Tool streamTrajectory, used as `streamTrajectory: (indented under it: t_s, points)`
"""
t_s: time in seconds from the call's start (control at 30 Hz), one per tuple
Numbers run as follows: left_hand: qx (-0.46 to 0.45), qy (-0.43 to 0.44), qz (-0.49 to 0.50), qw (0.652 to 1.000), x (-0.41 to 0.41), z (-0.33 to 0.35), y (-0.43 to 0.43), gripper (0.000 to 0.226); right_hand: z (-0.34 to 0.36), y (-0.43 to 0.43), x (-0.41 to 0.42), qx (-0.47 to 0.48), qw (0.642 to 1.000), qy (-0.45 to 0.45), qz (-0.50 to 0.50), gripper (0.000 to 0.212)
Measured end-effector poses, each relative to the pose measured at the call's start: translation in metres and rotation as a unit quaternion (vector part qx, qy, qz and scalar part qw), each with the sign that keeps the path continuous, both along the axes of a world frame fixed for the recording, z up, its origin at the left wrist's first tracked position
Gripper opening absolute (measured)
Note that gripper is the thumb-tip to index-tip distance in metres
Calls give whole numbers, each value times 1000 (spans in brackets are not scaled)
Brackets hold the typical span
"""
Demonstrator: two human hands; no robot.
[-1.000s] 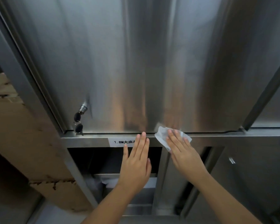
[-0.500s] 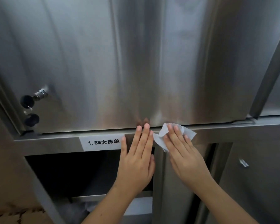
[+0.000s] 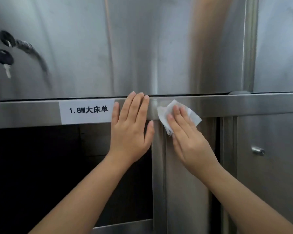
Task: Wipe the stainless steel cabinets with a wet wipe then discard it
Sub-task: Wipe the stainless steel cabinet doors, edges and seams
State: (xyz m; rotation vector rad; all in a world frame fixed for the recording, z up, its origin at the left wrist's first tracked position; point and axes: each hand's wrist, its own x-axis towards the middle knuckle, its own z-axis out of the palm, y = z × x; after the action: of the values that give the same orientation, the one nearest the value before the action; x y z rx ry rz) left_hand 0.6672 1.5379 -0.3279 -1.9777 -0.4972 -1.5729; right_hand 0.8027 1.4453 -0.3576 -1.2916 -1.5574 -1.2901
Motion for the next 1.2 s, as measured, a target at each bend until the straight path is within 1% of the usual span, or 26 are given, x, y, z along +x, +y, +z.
streamTrajectory:
  t_s: [0.1,0.23,0.3,0.43,0.53,0.7,0.8,1.0,1.2]
  points:
    - [16,-4,13,1000,4,-6,4,59,-19,1,-1,-2,1000,12,0,38]
    - [34,7,38,999,3,-8,11,64,-34,7,-2,23,1000,5,-14,38]
    - [40,9,52,998,4,-9,13,65,-40,9,0,19,999,17,-27,43]
    - [62,12,72,995,5,-10,18,66,-48,12,11,-16,997,66,-44,50]
    - [76,12,80,994,5,-9,21,68,-52,22,11,-14,996,57,-73,55]
    - [95,9,77,993,6,-10,24,71,-42,40,0,7,991,67,-115,65]
    - [103,7,71,992,5,-10,25,72,-39,47,-3,11,988,63,-140,67]
    - [100,13,73,992,4,-10,23,73,-75,49,-6,-2,991,64,-116,65]
    - [109,9,70,992,5,-9,24,72,-43,55,-11,28,986,83,-141,68]
